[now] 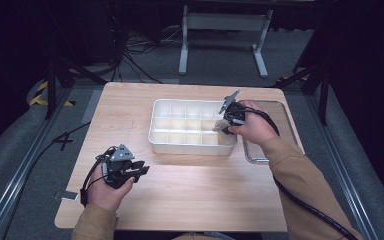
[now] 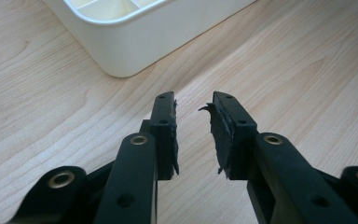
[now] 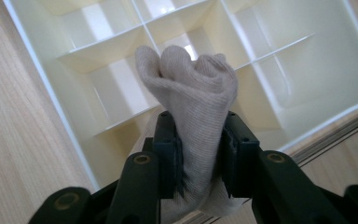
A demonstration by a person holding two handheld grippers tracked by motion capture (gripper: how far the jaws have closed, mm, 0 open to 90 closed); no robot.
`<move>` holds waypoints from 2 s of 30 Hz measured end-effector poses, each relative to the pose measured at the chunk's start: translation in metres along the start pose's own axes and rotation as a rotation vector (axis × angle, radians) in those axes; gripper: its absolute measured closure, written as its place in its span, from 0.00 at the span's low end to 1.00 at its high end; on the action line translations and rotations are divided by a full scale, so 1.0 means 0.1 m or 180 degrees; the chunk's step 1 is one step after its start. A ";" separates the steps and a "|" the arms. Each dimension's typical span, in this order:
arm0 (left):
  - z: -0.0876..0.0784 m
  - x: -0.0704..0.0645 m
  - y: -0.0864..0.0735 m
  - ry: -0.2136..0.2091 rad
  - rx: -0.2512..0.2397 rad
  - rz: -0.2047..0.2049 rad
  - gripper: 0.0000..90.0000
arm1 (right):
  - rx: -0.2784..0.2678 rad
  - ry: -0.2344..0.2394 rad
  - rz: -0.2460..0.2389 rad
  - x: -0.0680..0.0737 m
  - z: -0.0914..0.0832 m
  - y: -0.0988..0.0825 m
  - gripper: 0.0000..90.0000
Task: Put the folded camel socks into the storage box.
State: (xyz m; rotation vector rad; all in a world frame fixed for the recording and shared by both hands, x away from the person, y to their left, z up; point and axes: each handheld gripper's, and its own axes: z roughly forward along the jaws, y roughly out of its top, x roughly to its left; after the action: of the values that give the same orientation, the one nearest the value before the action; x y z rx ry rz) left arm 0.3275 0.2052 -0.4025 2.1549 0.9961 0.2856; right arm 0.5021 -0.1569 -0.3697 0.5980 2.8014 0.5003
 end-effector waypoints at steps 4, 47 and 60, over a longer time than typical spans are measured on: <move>0.01 0.00 0.00 -0.0007 0.0016 0.0024 0.79 | 0.0105 0.0065 0.0027 0.04 0.09 -0.01 0.78; 0.02 -0.01 0.01 -0.0009 0.0005 0.0021 0.78 | 0.0578 0.0250 0.0478 0.10 0.39 -0.06 0.65; 0.06 -0.02 0.03 -0.0036 0.0043 0.0056 0.78 | 0.0183 0.0111 0.0392 0.10 -0.04 0.05 0.65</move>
State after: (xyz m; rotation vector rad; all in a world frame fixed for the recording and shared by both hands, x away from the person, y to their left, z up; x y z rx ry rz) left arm 0.3302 0.1991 -0.4044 2.1759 0.9760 0.2757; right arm 0.4942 -0.1495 -0.3660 0.7851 2.8325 0.4589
